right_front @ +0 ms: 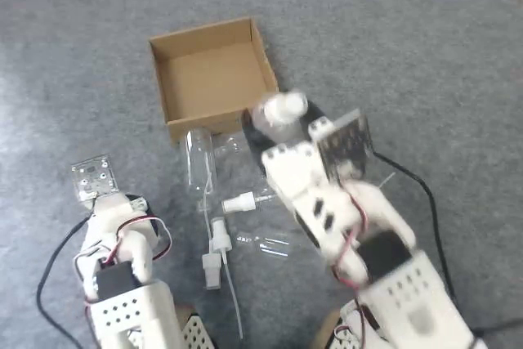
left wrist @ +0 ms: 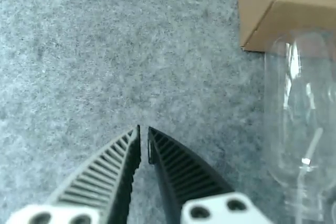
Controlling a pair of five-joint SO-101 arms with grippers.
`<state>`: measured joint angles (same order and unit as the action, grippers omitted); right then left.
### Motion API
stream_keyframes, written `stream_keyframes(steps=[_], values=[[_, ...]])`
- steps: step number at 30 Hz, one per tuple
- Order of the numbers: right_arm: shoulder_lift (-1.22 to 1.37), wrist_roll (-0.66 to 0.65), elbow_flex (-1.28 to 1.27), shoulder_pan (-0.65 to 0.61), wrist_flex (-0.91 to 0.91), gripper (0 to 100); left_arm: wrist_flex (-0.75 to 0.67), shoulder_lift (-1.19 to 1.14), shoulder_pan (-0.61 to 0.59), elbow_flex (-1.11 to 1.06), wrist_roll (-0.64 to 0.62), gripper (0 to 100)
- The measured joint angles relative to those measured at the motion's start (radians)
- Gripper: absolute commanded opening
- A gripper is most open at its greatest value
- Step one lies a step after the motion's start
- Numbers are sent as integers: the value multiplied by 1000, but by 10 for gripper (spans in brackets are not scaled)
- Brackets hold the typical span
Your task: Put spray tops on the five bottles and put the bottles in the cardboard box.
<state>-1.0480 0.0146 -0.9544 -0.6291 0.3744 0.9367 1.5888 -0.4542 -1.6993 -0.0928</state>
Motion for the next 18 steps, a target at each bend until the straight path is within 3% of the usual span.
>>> stream_keyframes(steps=[11, 18], values=[[545, 2, 198, 74, -256, 76, 0, 0, 0, 0, 0, 20], [816, 2, 382, 80, -276, 76, 0, 0, 0, 0, 0, 20]])
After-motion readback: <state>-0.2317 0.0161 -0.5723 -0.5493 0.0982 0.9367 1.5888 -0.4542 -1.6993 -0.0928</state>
